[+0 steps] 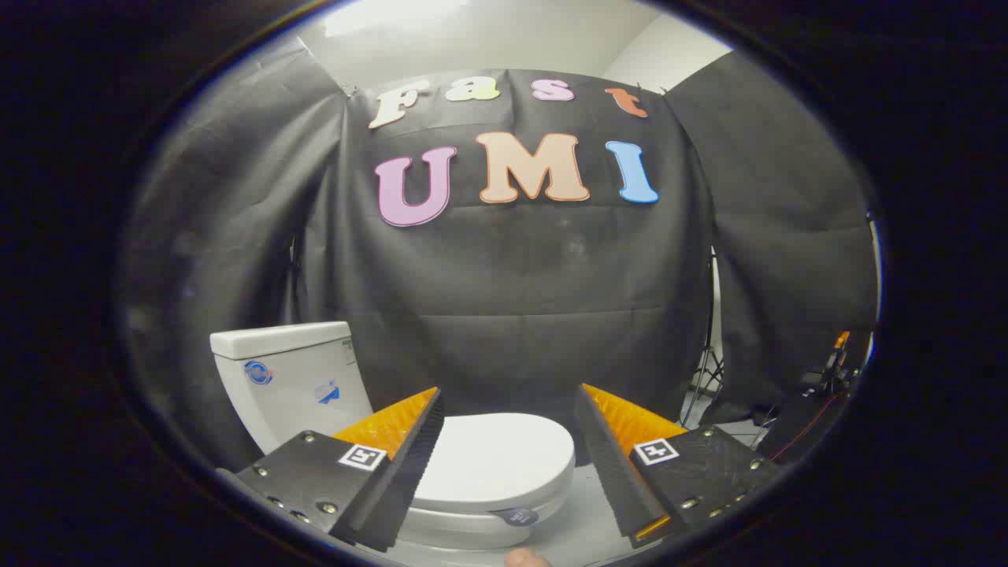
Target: Open the toilet lid.
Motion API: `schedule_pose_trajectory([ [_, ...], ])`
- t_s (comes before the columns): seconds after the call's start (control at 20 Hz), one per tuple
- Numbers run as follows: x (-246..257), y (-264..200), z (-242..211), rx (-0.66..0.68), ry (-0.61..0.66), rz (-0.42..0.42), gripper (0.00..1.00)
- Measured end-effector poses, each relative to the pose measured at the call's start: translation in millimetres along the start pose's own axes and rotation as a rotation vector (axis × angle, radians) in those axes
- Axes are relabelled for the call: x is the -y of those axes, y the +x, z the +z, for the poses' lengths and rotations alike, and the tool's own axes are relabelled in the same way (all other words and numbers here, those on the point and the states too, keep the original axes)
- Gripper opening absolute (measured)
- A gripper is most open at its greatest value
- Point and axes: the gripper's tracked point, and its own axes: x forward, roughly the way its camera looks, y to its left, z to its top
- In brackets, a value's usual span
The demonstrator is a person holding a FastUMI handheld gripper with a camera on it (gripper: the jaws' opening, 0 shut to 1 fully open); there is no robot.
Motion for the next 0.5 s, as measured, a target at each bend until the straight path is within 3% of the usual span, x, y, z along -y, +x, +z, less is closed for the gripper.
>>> schedule_pose_trajectory([
  [0.5,-9,6,-9,-0.014,0.015,0.003,0.98],
])
